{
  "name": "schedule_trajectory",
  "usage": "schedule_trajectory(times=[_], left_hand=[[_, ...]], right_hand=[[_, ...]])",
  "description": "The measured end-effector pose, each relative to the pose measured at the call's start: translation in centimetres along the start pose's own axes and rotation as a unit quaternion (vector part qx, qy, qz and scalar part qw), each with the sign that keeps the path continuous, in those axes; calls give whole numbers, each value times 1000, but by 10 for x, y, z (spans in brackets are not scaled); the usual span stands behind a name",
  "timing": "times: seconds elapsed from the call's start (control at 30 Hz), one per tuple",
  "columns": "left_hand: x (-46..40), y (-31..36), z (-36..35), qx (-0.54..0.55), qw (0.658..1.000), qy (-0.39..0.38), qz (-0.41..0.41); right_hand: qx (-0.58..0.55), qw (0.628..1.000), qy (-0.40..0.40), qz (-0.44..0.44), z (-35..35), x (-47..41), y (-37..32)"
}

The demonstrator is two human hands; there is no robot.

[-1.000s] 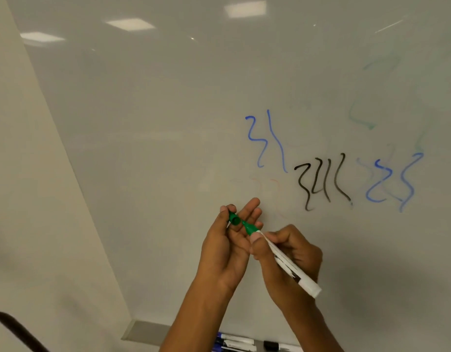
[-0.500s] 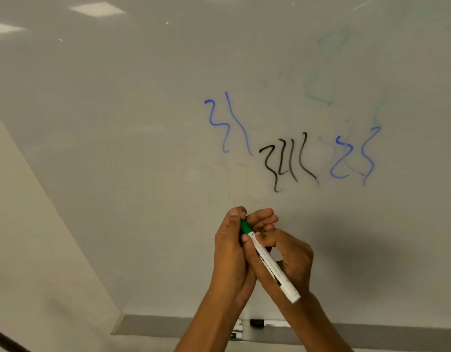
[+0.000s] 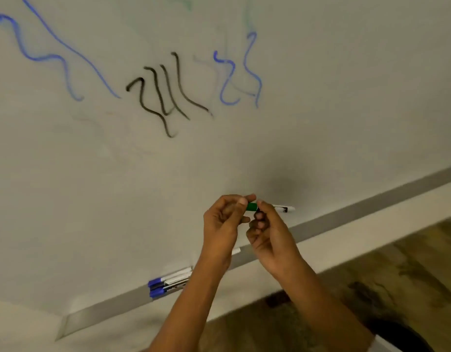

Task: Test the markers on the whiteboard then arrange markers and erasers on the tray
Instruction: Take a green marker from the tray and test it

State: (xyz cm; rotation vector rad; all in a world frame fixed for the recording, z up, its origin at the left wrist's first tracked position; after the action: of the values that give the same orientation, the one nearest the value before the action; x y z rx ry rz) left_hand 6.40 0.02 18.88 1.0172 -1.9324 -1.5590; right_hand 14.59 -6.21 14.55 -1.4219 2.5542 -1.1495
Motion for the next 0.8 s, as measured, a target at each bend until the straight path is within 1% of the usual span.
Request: schedule_trajectory(times=[0.1,0.17,0.3,0.37,0.47,0.57,0.67,0.8], left_hand=[[8,-56,-16,-50,995,-49,71],[17,-94,-33,-79,985,-85,125],[38,-162,-75,-133,957,-165,197],[49,-189,-99,-151,941,-209,218],[63,-222,-134,-162,919,-251,257],[75,-242,-171,-156,892,-292,308],[82,-257,-203,-160,859,-325,361],[87,-269,-229,-88,812,-341,466]], right_hand=[[-10,995,92,-27,61,-1,8],[-4,985,169,-39,100,3,10],[-29,952,303,-42,178,18,16],[-48,933,356,-34,211,27,16],[-58,905,420,-20,251,41,2],[-66,879,472,-16,293,51,-13],[-106,860,498,-42,335,59,-25],[-229,851,467,-74,392,79,-37]])
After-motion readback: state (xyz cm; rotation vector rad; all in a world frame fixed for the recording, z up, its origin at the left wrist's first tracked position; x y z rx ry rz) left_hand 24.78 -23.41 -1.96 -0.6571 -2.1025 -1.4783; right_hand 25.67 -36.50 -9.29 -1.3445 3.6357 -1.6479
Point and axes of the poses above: each hand's wrist, its own x-axis away from the middle knuckle, its own z-axis out of the back of the hand, y = z × x, the point moved 1 cm from there along -x, towards the middle knuckle, and after that the axes turned 5 degrees about x, right-handed, at the moved point
